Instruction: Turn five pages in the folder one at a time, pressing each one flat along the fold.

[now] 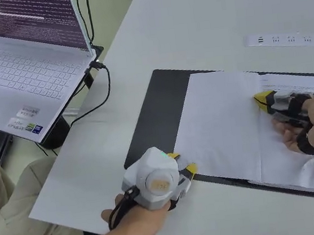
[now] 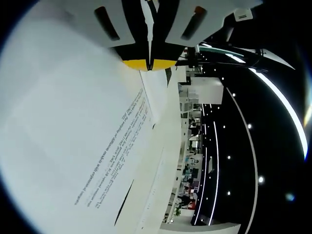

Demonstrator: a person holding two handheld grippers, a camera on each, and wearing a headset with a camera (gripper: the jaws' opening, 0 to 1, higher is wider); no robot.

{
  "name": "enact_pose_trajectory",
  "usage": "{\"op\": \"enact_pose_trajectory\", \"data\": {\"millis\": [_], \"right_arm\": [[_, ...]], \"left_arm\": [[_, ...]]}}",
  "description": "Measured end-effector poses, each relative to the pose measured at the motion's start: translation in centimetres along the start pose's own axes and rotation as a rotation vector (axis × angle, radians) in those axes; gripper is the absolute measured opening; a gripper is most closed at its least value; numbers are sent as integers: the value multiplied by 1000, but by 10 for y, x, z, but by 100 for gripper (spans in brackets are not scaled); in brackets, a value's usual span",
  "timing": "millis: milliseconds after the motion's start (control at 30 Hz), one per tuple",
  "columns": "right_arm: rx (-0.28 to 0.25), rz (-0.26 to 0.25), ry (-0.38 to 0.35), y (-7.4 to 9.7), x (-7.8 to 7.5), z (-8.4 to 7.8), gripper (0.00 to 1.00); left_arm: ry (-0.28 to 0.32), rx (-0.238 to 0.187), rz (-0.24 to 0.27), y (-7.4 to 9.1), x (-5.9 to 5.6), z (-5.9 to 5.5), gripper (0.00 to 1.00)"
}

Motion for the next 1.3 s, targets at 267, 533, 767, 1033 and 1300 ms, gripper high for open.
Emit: {"op": "enact_pose_trajectory", "data": {"millis": [267, 533, 767, 1033, 1300], "right_arm": [[26, 11, -23, 18, -5, -15, 0], [62, 10, -21, 33, -11, -27, 0], [97, 6, -18, 46, -16, -45, 0], [128, -4, -4, 64, -22, -66, 0], [170, -10, 6, 87, -30, -90, 0]], "left_arm": [[1, 2, 0, 1, -1, 1, 22], [0, -1, 0, 1, -1, 0, 22], [-3, -1, -1, 1, -2, 1, 22], [-3, -4, 0, 2, -2, 1, 22], [-8, -9, -3, 2, -2, 2, 22]]}}
Point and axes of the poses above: the centre of the closed fingertips' face, and the gripper's own axes: y roughly backward along the fingers, x roughly to its left, z roughly out of its top, the point moved 6 cm from there along y, roughly backward along the fingers, and after that the axes turned 7 degrees about -x, right-handed, at the moved point
